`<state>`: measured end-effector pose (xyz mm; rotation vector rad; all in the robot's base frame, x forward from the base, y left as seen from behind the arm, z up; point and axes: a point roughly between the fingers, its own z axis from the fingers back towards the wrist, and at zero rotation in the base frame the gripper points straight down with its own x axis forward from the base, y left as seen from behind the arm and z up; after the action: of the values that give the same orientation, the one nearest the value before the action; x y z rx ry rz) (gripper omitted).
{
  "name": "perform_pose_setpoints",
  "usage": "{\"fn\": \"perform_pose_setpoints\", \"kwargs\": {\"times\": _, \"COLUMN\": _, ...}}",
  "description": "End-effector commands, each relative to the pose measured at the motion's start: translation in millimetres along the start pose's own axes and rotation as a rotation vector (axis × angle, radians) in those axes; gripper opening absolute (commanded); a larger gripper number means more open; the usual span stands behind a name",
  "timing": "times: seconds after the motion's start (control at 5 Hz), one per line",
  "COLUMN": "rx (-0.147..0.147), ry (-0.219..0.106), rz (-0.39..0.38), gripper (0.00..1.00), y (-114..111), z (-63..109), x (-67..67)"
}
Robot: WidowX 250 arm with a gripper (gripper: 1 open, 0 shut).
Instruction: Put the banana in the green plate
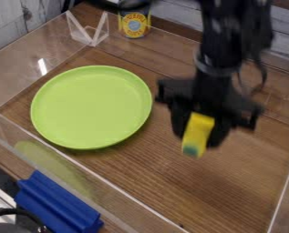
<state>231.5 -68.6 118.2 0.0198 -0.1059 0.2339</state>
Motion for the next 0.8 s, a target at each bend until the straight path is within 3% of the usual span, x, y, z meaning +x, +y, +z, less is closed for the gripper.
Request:
{"fn": "perform_pose_setpoints", "kwargs": {"times": 0.0, "rx": -0.012, "ry": -0.064, "rz": 0.016, "gripper": 0.00, "y": 27, "z": 42.6, "x": 17.7}}
{"fn": "perform_pose_setpoints", "kwargs": {"times": 0.2, "rx": -0.013, "ry": -0.078, "rz": 0.028, "gripper": 0.00, "y": 60, "z": 47.3, "x": 22.1}}
{"fn": "perform_pose_setpoints", "kwargs": {"times": 0.6, "rx": -0.007, "ry": -0.085, "rz": 0.018, "gripper": 0.00, "y": 62, "z": 41.5, "x": 21.0}}
